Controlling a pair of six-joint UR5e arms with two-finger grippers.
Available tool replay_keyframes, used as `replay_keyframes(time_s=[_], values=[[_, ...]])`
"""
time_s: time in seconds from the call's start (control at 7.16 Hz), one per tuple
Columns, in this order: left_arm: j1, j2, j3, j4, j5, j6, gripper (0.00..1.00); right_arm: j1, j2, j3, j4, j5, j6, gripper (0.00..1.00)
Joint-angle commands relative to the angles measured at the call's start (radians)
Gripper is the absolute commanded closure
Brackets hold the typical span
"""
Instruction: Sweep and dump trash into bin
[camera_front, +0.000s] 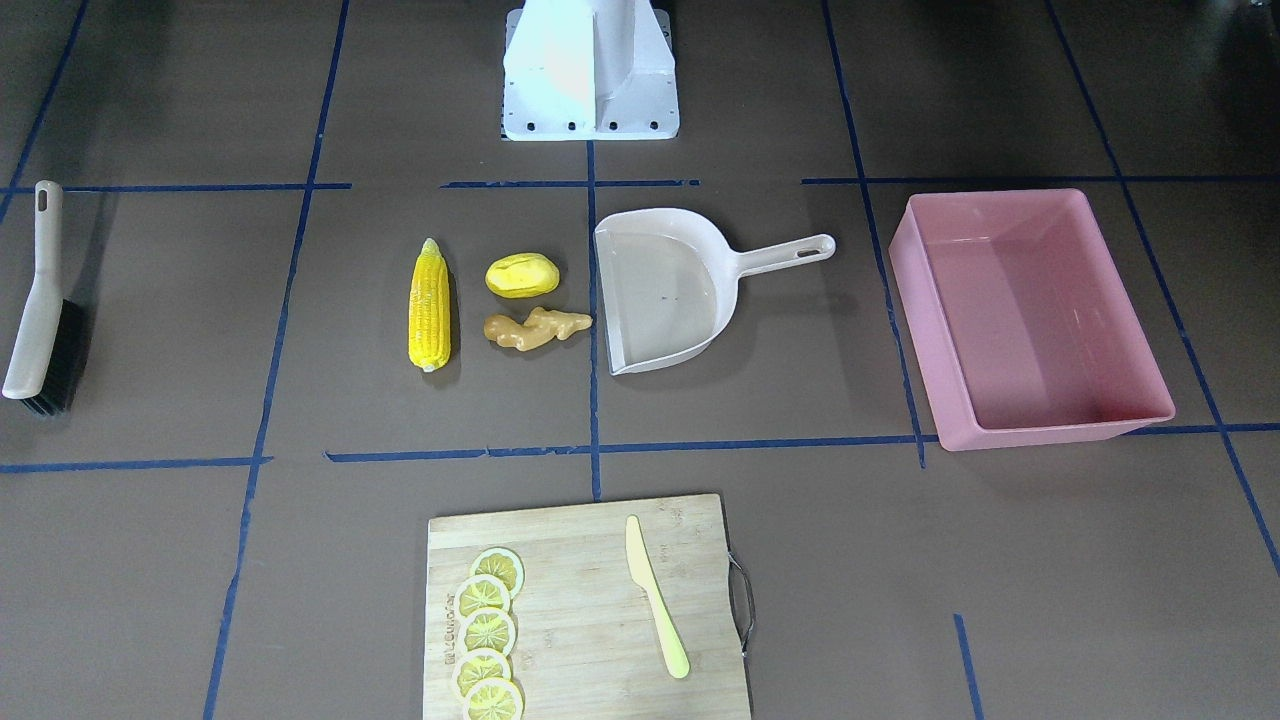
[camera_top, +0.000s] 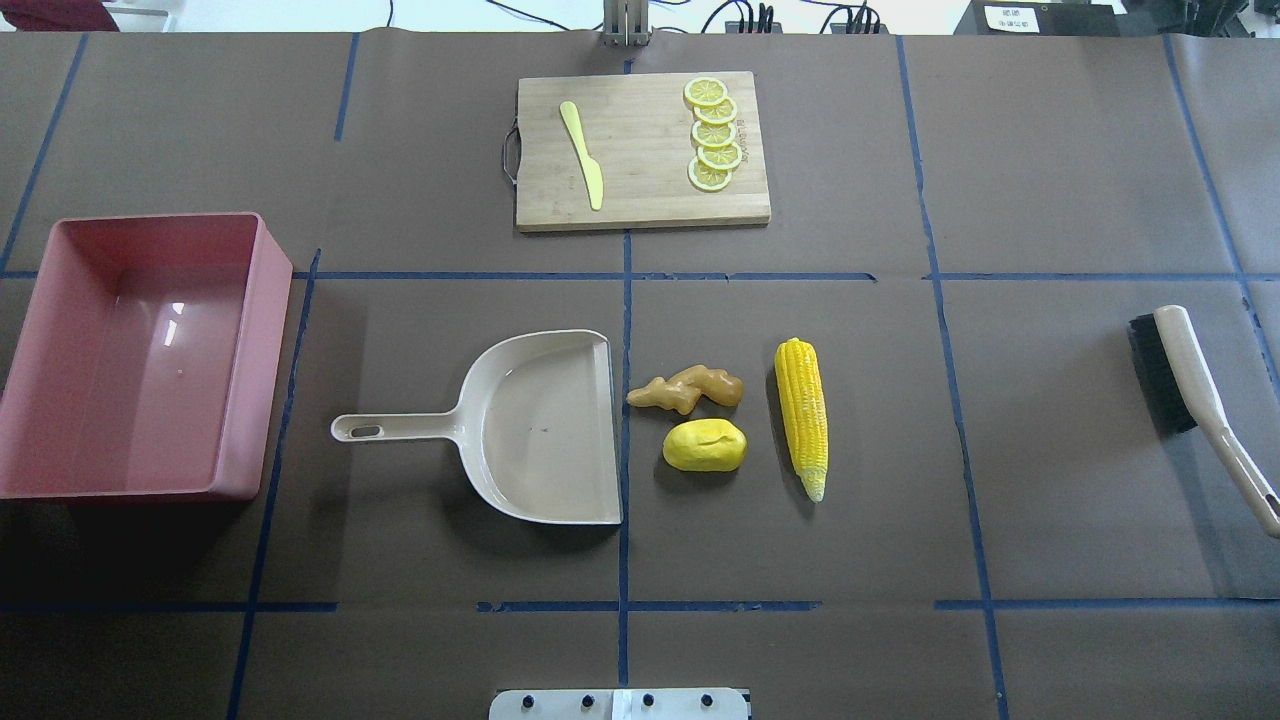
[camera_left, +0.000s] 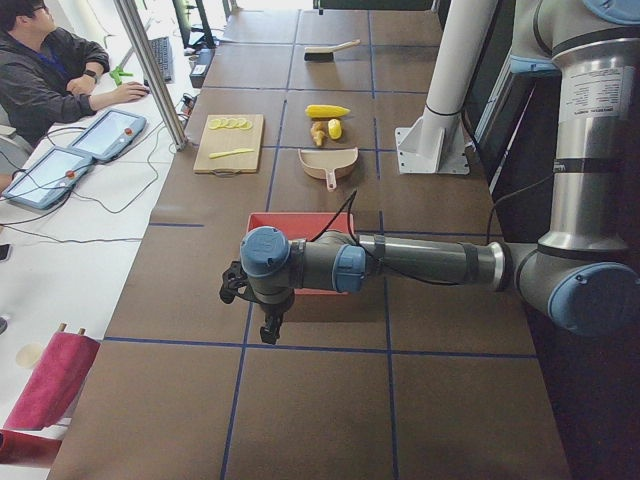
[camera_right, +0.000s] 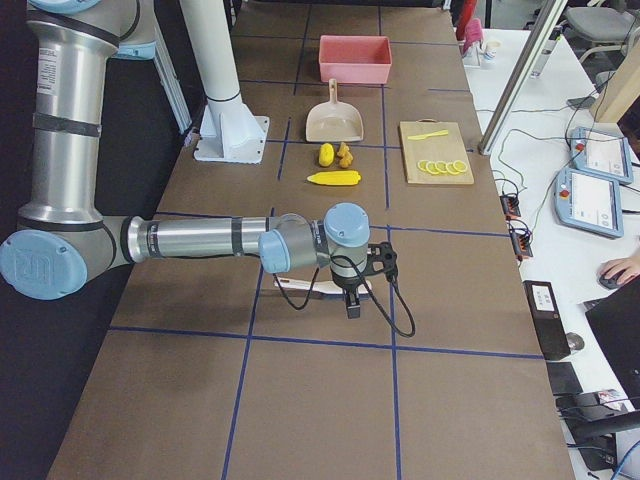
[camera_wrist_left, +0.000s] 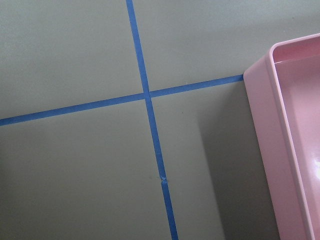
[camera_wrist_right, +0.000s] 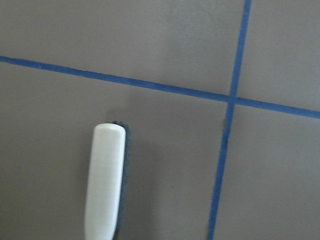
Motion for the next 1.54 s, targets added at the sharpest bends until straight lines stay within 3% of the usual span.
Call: replay_keyframes(time_s=[0.0, 0.28, 0.84, 1.12, 1.4], values=[[0.001, -0.001, -0.001, -0.002, 0.0, 0.001, 0.0, -0.138, -0.04, 0.137, 0.041, -0.011, 0.244, 0.0], [0.001, -0.001, 0.0, -0.002, -0.002, 0.001, 0.0, -0.242, -0.135, 0.145, 0.282, -0.084, 0.412, 0.0], [0.001, -0.002, -0.003, -0.005, -0.003, 0.001, 0.0, -0.364, -0.2, 0.041, 0.371, -0.16, 0.431, 0.0], [0.001, -0.002, -0.008, -0.005, -0.003, 0.001, 0.0, -0.422, -0.197, -0.075, 0.564, -0.166, 0.539, 0.0], [0.001, -0.002, -0.009, -0.005, -0.003, 0.001, 0.0, -0.474, -0.197, -0.08, 0.571, -0.19, 0.546, 0.01]])
